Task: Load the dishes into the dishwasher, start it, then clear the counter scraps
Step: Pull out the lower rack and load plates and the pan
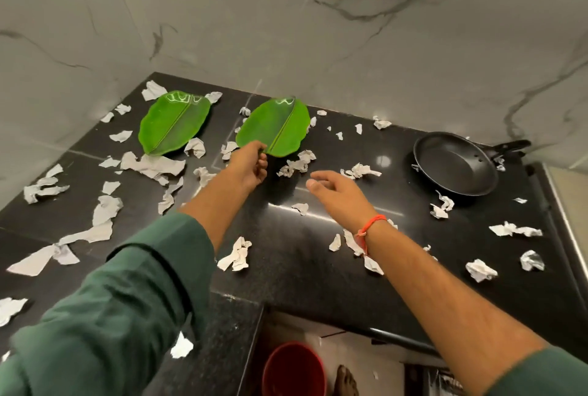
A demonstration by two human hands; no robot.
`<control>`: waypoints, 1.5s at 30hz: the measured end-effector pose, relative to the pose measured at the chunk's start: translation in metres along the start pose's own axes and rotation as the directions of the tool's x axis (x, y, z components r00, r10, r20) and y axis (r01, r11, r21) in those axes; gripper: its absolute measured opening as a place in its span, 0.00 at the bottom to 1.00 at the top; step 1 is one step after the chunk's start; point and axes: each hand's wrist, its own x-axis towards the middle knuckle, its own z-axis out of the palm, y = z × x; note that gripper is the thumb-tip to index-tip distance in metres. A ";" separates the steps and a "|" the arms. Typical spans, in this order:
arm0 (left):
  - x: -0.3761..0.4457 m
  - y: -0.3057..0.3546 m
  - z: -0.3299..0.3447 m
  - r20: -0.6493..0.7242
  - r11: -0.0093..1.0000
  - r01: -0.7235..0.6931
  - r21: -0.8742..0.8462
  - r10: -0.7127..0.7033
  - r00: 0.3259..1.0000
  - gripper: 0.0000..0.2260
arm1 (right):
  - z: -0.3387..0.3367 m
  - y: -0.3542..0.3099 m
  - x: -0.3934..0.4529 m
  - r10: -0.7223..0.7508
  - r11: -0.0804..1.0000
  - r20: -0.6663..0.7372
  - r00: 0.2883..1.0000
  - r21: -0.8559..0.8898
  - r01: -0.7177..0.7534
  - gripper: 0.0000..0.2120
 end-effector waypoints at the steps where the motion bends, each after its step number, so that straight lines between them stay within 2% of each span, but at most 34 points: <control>1: -0.012 -0.002 0.000 0.030 1.000 -0.013 0.006 0.013 0.999 0.10 | -0.004 -0.002 -0.003 0.029 0.998 -0.029 0.999 0.054 -0.028 0.18; 4: -0.056 -0.015 0.006 0.154 0.999 -0.038 0.014 0.035 0.987 0.10 | -0.022 -0.012 -0.015 0.157 0.934 -0.089 0.984 0.338 -0.118 0.24; 6: -0.092 -0.025 0.014 0.237 0.999 -0.046 0.023 0.040 0.971 0.11 | -0.033 -0.021 -0.029 0.201 0.831 -0.080 0.976 0.541 -0.127 0.22; 8: -0.126 -0.039 0.022 0.313 0.998 -0.045 0.047 0.028 0.949 0.11 | -0.046 -0.023 -0.039 0.197 0.751 -0.128 0.972 0.657 -0.065 0.16; 10: -0.154 -0.053 0.028 0.391 0.991 -0.058 0.121 0.007 0.920 0.10 | -0.059 -0.020 -0.050 0.205 0.691 -0.238 0.949 0.722 0.032 0.14; 13: -0.183 -0.072 0.030 0.516 0.945 -0.112 0.306 -0.066 0.854 0.04 | -0.085 -0.007 -0.079 0.264 0.679 -0.378 0.887 0.726 0.108 0.08; 16: -0.202 -0.082 0.044 0.528 0.883 -0.135 0.450 -0.141 0.837 0.08 | -0.113 0.023 -0.120 0.260 0.743 -0.459 0.849 0.657 0.128 0.06; 19: -0.226 -0.091 0.083 0.563 0.825 -0.271 0.496 -0.068 0.824 0.09 | -0.146 0.066 -0.175 0.233 0.821 -0.512 0.827 0.560 0.116 0.05; 22: -0.261 -0.120 0.135 0.708 0.689 -0.514 0.511 0.001 0.706 0.08 | -0.180 0.113 -0.243 0.233 0.840 -0.535 0.812 0.532 0.109 0.06; 24: -0.286 -0.148 0.168 0.744 0.611 -0.586 0.532 -0.007 0.668 0.10 | -0.204 0.140 -0.285 0.246 0.828 -0.556 0.794 0.546 0.126 0.07; 26: -0.319 -0.187 0.206 0.781 0.531 -0.638 0.558 -0.076 0.620 0.11 | -0.233 0.171 -0.336 0.277 0.815 -0.576 0.769 0.564 0.129 0.07; 31: -0.409 -0.302 0.295 0.859 0.365 -0.779 0.510 -0.262 0.440 0.08 | -0.309 0.258 -0.478 0.367 0.825 -0.590 0.719 0.564 0.042 0.04; 34: -0.462 -0.368 0.340 0.874 0.330 -0.828 0.454 -0.343 0.343 0.04 | -0.345 0.301 -0.559 0.430 0.834 -0.621 0.656 0.551 -0.025 0.04; 38: -0.531 -0.448 0.387 0.881 0.324 -0.871 0.369 -0.420 0.217 0.04 | -0.372 0.349 -0.648 0.531 0.802 -0.673 0.515 0.595 -0.050 0.05; 40: -0.555 -0.479 0.404 0.877 0.360 -0.870 0.338 -0.455 0.152 0.02 | -0.375 0.370 -0.679 0.559 0.790 -0.693 0.455 0.611 -0.041 0.08; 45: -0.581 -0.555 0.444 0.849 0.356 -0.907 0.224 -0.529 0.002 0.05 | -0.376 0.420 -0.724 0.624 0.774 -0.734 0.267 0.628 -0.079 0.06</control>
